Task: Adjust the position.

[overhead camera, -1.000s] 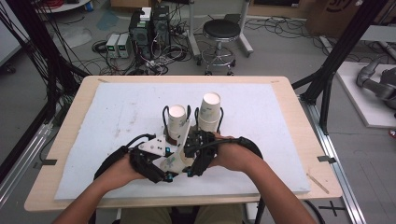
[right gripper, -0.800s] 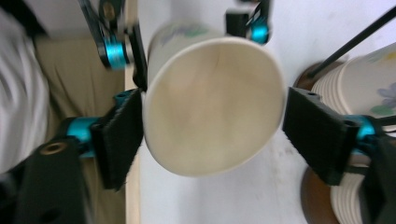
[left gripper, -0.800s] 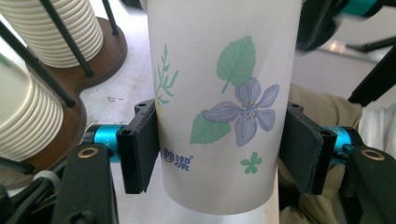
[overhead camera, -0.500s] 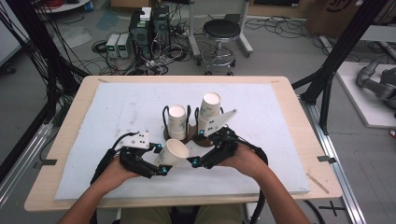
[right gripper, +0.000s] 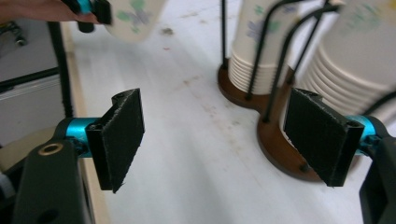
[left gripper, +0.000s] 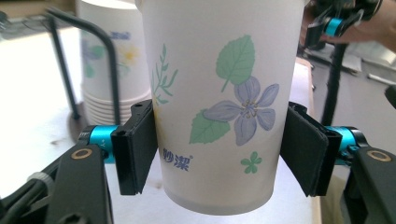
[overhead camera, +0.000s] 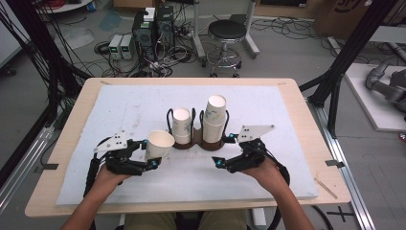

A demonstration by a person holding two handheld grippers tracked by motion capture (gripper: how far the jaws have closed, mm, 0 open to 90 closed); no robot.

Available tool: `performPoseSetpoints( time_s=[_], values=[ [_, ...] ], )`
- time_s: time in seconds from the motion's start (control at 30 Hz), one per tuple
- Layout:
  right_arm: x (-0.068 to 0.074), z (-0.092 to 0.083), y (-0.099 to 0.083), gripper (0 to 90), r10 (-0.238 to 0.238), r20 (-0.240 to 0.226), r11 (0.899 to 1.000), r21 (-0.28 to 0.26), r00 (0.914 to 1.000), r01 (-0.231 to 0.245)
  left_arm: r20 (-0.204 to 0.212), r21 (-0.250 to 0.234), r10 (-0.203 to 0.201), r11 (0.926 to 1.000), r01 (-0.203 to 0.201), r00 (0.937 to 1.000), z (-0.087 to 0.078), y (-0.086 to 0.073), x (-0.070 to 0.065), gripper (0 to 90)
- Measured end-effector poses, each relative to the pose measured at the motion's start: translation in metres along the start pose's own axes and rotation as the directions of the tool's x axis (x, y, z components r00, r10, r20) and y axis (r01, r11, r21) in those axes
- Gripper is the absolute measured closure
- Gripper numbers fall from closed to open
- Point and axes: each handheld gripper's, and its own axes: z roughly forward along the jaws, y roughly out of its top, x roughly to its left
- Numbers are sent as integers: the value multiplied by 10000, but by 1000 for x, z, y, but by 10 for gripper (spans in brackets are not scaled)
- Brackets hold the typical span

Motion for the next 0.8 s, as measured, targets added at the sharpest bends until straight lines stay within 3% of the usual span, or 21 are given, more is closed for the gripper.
performPoseSetpoints(
  time_s=[0.2, 0.3, 0.37, 0.4, 0.57, 0.67, 0.8],
  values=[
    [-6, -12, -19, 212, 277, 867, 9994, -244, 9959, -257, -586, -825, -14, 9966, -34, 9983, -15, -6, 5, 321],
    [-11, -23, -31, 211, 492, 1519, 9977, -537, 9872, -414, -997, -1354, -7, 9907, -129, 9950, -24, -9, 8, 320],
    [-12, -26, -35, 212, 614, 1647, 9968, -598, 9844, -521, -1060, -1460, -5, 9892, -151, 9944, -26, -9, 9, 320],
    [-15, -31, -43, 212, 806, 1967, 9948, -779, 9771, -664, -1181, -1574, 13, 9873, -200, 9930, -28, -9, 9, 320],
    [-19, -41, -59, 211, 1234, 2351, 9902, -930, 9641, -1040, -1508, -1938, 14, 9806, -310, 9886, -37, -11, 11, 319],
    [-20, -44, -67, 211, 1505, 2505, 9857, -1123, 9564, -1257, -1855, -2141, -7, 9760, -398, 9826, -44, -13, 12, 320],
    [-21, -44, -72, 212, 1557, 2650, 9849, -1149, 9516, -1292, -2073, -2324, -99, 9718, -394, 9782, -52, -15, 15, 321]
  ],
)
